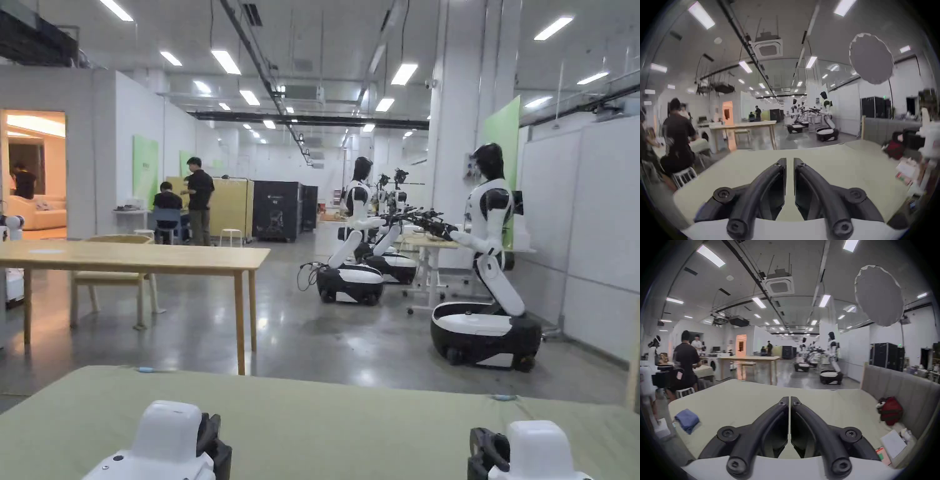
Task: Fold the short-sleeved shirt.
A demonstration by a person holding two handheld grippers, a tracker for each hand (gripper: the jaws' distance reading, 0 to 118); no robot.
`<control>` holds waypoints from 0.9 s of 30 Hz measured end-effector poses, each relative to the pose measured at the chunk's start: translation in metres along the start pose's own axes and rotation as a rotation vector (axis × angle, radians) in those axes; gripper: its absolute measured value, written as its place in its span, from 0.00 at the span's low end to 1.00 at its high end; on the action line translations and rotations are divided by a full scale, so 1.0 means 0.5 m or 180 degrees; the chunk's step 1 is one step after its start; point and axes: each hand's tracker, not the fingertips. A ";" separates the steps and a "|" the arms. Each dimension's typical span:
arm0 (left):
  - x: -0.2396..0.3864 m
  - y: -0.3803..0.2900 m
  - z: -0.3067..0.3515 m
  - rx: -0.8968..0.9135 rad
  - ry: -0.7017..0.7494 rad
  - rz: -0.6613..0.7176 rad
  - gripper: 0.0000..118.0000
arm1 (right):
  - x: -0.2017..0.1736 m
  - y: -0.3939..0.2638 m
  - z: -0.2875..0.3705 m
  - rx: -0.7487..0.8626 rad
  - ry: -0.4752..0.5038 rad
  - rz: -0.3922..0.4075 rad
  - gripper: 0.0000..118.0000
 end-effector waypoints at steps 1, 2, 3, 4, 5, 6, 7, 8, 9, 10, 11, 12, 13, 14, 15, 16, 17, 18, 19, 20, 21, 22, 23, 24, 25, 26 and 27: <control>0.008 0.003 -0.008 -0.0001 -0.0093 -0.0008 0.07 | 0.001 0.002 -0.003 0.0030 -0.0004 0.0034 0.02; 0.017 0.010 -0.017 -0.0013 -0.0020 -0.0081 0.07 | 0.001 0.005 -0.006 0.0024 0.0049 0.0056 0.02; 0.030 0.015 -0.024 -0.0055 0.0061 -0.0158 0.07 | 0.000 0.012 -0.008 -0.0002 0.0093 0.0086 0.02; 0.039 0.020 -0.028 -0.0084 0.0081 -0.0189 0.07 | -0.007 0.016 -0.009 -0.0015 0.0109 0.0096 0.02; 0.043 0.024 -0.028 -0.0078 0.0043 -0.0182 0.07 | -0.011 0.017 -0.007 0.0005 0.0120 0.0098 0.02; 0.048 0.027 -0.033 -0.0087 -0.0012 -0.0160 0.07 | -0.016 0.020 -0.004 0.0035 0.0135 0.0081 0.02; 0.055 0.030 -0.035 -0.0104 -0.0049 -0.0154 0.07 | -0.020 0.024 -0.004 0.0034 0.0158 0.0042 0.02; 0.061 0.031 -0.036 -0.0116 -0.0056 -0.0171 0.07 | -0.026 0.026 -0.006 0.0016 0.0157 0.0023 0.03; 0.069 0.030 -0.036 -0.0123 -0.0049 -0.0231 0.07 | -0.029 0.028 -0.005 0.0008 0.0158 0.0005 0.03; 0.073 0.031 -0.036 -0.0121 -0.0047 -0.0269 0.07 | -0.029 0.027 -0.004 0.0012 0.0161 -0.0005 0.04; 0.076 0.032 -0.035 -0.0139 -0.0052 -0.0286 0.07 | -0.030 0.027 -0.002 0.0024 0.0165 -0.0012 0.06; 0.077 0.033 -0.033 -0.0158 -0.0058 -0.0290 0.07 | -0.034 0.029 0.000 0.0029 0.0172 -0.0012 0.09; 0.078 0.032 -0.031 -0.0158 -0.0066 -0.0288 0.10 | -0.036 0.031 0.001 0.0010 0.0170 -0.0016 0.12; 0.076 0.030 -0.031 -0.0142 -0.0077 -0.0283 0.24 | -0.036 0.031 0.002 -0.0017 0.0150 -0.0023 0.17; 0.076 0.029 -0.029 -0.0140 -0.0085 -0.0276 0.34 | -0.036 0.031 0.003 -0.0023 0.0142 -0.0034 0.23; 0.076 0.029 -0.028 -0.0147 -0.0095 -0.0270 0.43 | -0.032 0.029 0.000 -0.0018 0.0146 -0.0054 0.30; 0.077 0.028 -0.027 -0.0154 -0.0098 -0.0269 0.56 | -0.030 0.029 0.001 -0.0011 0.0154 -0.0079 0.44; 0.079 0.027 -0.027 -0.0154 -0.0095 -0.0269 0.65 | -0.029 0.029 0.001 -0.0014 0.0160 -0.0101 0.59; 0.079 0.025 -0.026 -0.0148 -0.0091 -0.0265 0.75 | -0.029 0.030 0.001 -0.0033 0.0155 -0.0124 0.75; 0.078 0.023 -0.026 -0.0139 -0.0087 -0.0251 0.92 | -0.029 0.030 -0.001 -0.0062 0.0152 -0.0133 0.94; 0.077 0.021 -0.025 -0.0135 -0.0097 -0.0223 1.00 | -0.031 0.031 -0.002 -0.0102 0.0139 -0.0132 1.00; 0.076 0.018 -0.030 -0.0156 -0.0119 -0.0194 1.00 | -0.035 0.030 -0.001 -0.0107 0.0123 -0.0115 1.00; 0.072 0.010 -0.027 -0.0240 -0.0119 -0.0148 1.00 | -0.040 0.031 0.005 -0.0008 0.0114 -0.0076 1.00; 0.075 0.011 -0.025 -0.0157 -0.0175 -0.0176 1.00 | -0.044 0.033 0.008 0.0001 0.0086 -0.0030 1.00; 0.077 0.008 -0.024 -0.0156 -0.0165 -0.0187 1.00 | -0.050 0.036 0.009 0.0027 0.0074 0.0007 1.00; 0.080 0.010 -0.026 -0.0168 -0.0155 -0.0199 1.00 | -0.053 0.038 0.009 0.0026 0.0069 0.0004 1.00; 0.081 0.008 -0.025 -0.0171 -0.0146 -0.0212 1.00 | -0.056 0.043 0.008 0.0002 0.0053 0.0003 1.00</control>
